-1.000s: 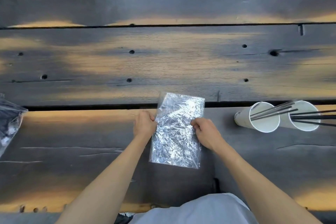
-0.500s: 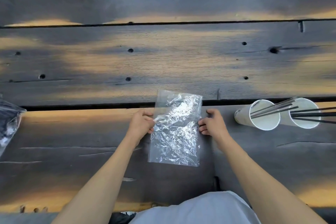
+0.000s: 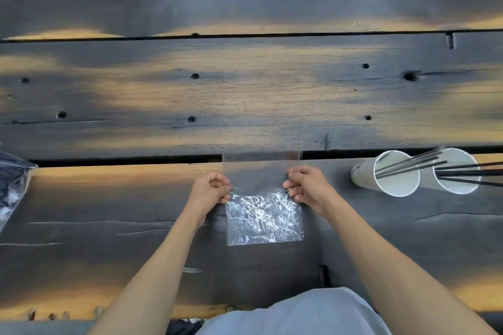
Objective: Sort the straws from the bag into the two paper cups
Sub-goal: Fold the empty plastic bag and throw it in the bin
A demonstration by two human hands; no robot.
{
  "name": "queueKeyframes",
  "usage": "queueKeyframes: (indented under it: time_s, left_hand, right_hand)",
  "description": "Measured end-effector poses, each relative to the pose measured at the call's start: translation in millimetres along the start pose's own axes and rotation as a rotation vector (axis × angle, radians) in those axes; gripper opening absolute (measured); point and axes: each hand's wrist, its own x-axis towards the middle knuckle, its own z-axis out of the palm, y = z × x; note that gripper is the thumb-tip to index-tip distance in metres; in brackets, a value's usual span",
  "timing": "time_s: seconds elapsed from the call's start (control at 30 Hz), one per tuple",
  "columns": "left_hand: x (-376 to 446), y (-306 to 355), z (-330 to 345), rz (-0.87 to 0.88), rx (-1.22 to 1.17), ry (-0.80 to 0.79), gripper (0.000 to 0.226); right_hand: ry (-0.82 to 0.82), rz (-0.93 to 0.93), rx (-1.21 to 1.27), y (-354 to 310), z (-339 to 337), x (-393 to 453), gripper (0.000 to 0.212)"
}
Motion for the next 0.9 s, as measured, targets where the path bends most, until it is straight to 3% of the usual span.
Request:
queueKeyframes:
  time_s: [0.27,0.67,0.77,0.83,0.9]
  left_hand:
    - [-3,4,-2,0.035,0.19,0.087,0.012]
    - [-3,9,-6,-0.166,-0.127,0.008,0.033]
    - [-7,7,-5,-0.107,-0.016,0.043,0.018]
    - [-11,6,-2,-0.044,0.056,0.096,0.004]
    - [-13,2,0,0.006,0.095,0.123,0.016]
  right_hand:
    - [0.049,-0.064,-0.179,11,-8,4,0.02]
    - [-0.01,-0.079,0.003,10,-11,-3,0.032]
    - [-0.013,-0.098,0.015,13,-14,-5,0.027]
    - [0.029,-0.118,-0.102,16,-15,-6,0.022]
    - [0.048,-0.157,-0.238,19,-17,-6,0.016]
